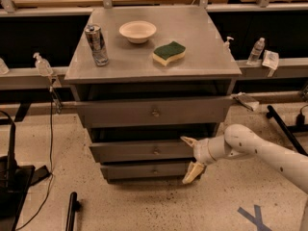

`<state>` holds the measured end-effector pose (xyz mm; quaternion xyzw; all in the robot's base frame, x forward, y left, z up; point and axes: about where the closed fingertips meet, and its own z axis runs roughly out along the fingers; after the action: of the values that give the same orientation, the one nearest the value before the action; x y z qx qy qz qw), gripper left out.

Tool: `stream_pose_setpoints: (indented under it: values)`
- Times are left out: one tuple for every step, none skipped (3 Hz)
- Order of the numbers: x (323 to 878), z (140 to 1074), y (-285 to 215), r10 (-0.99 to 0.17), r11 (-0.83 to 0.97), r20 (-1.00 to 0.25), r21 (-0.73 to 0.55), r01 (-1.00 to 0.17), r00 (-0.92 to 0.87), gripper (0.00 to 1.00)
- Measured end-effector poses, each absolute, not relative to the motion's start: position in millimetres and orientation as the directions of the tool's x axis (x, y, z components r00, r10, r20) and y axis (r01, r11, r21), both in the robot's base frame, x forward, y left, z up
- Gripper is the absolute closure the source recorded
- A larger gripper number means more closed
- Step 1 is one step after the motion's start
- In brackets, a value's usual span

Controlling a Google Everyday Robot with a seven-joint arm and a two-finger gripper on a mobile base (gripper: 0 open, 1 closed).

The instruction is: Open middle drawer

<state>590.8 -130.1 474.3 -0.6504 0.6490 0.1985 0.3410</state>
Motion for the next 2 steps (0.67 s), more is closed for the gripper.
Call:
stream_pose_setpoints:
  values:
    - [607, 470, -122, -0.735, 0.055, -0.67, -0.208, -0.977, 0.101, 0.0]
    - [626, 451, -115, -0.76, 0.045, -0.644, -0.191, -0.981, 0.091, 0.0]
